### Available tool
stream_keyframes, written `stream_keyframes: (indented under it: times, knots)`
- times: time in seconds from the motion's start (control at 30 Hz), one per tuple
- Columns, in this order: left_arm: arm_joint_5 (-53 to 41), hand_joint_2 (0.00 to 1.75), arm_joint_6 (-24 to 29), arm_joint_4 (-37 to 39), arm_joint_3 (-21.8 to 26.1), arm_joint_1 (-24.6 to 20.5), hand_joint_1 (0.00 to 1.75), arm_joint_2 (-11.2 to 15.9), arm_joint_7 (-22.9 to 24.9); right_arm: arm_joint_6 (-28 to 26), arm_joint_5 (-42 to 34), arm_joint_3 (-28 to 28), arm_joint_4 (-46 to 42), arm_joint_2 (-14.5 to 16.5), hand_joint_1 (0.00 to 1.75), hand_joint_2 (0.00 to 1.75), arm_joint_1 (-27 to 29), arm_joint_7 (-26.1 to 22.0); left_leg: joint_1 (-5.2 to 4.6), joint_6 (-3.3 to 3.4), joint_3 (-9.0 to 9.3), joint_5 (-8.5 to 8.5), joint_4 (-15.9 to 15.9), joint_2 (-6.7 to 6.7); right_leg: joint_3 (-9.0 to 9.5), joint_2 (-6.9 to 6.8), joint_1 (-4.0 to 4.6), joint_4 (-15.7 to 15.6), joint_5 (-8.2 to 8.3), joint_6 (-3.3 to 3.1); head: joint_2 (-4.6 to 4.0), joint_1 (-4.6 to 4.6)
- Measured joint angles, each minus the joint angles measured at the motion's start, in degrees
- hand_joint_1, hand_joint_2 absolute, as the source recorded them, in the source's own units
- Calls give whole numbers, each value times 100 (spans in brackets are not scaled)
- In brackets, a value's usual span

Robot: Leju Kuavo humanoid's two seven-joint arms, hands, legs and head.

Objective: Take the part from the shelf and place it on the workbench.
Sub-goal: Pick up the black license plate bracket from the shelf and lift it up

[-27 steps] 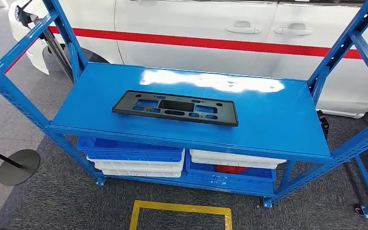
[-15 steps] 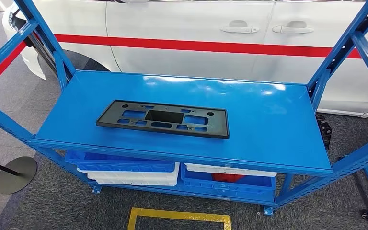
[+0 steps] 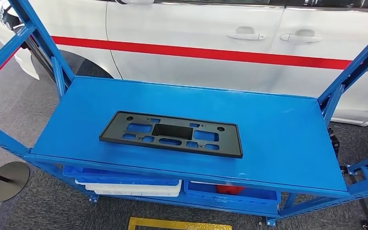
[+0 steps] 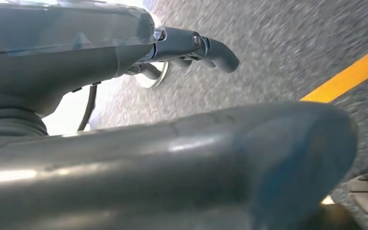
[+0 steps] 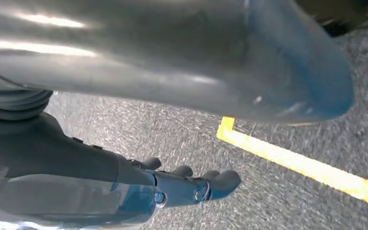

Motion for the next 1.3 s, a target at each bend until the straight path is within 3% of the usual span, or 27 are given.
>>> stream_keyframes:
  times: [0.07, 0.1, 0.13, 0.2, 0.27, 0.43, 0.57, 0.67, 0.8, 0.97, 1.3]
  knots:
    - [-3, 0, -53, 0, -62, -23, 0, -60, 0, -17, 25, -11, 2, -22, 0, 175, 11, 73, -3, 17, 66, -60, -6, 0, -499, 1, -11, 700, -138, 32, 0, 0]
    - [-5, 0, -80, 0, -92, -18, 0, -92, 0, -42, 21, -14, 2, -39, 0, 175, 21, 115, -3, 17, 106, -95, -2, -5, -645, 0, -16, 804, -43, 45, 0, 1]
    - [-7, 0, -103, 0, -124, -1, 0, -126, 3, -72, -6, -26, 3, -58, 0, 175, 33, 149, -2, 14, 157, -134, 5, -11, -685, -2, -21, 684, 174, 53, 0, 1]
    - [4, 0, -127, 0, -173, 56, 0, -188, 21, -130, -160, -99, 3, -109, 0, 175, 60, 141, -3, -10, 254, -216, 27, -21, -503, -2, -25, -6, 722, 39, 0, 1]
    - [64, 0, -109, -1, -190, 96, 0, -230, 40, -167, -411, -236, 3, -158, 0, 175, 71, 65, -27, -52, 287, -283, 68, -25, -337, 4, -15, -548, 981, 6, 0, 0]
    - [431, 0, 93, -1, -143, 146, 0, -252, 13, -505, -1557, -884, -11, -241, 0, 175, 62, -457, -54, -37, 298, -305, 56, -16, -312, 13, 1, -670, 983, -40, 0, -2]
    - [586, 0, 117, 0, -39, 154, 0, -246, 14, -1007, -3053, -2178, -96, -279, 0, 175, 25, -1640, -54, -56, 322, -296, 21, -16, -307, 15, 2, -669, 973, -69, 0, -2]
    - [584, 0, 111, 0, -27, 148, 0, -245, -49, -1218, -3678, -3180, -194, -311, 0, 175, -4, -2328, -53, -84, 325, -294, 15, -18, -305, 10, 5, -667, 968, -77, 0, -2]
    - [659, 0, 160, 0, -7, 119, 0, -248, -109, -1327, -3917, -4184, -322, -363, 0, 175, -16, -2652, -53, -98, 325, -299, 13, -17, -302, 10, 3, -665, 967, -78, 0, -2]
    - [704, 0, 156, -2, -3, 100, 0, -257, -141, -1296, -4001, -4880, -449, -396, 0, 175, -14, -3067, -54, -99, 326, -300, 14, -16, -300, 11, -10, -668, 967, -76, 0, -2]
    - [786, 0, 119, 0, -1, 104, 0, -262, -98, -207, -4076, -5603, -691, -405, 0, 175, 2, -3207, -63, -97, 324, -302, 22, -17, -295, 11, -16, -674, 971, -65, 0, -2]
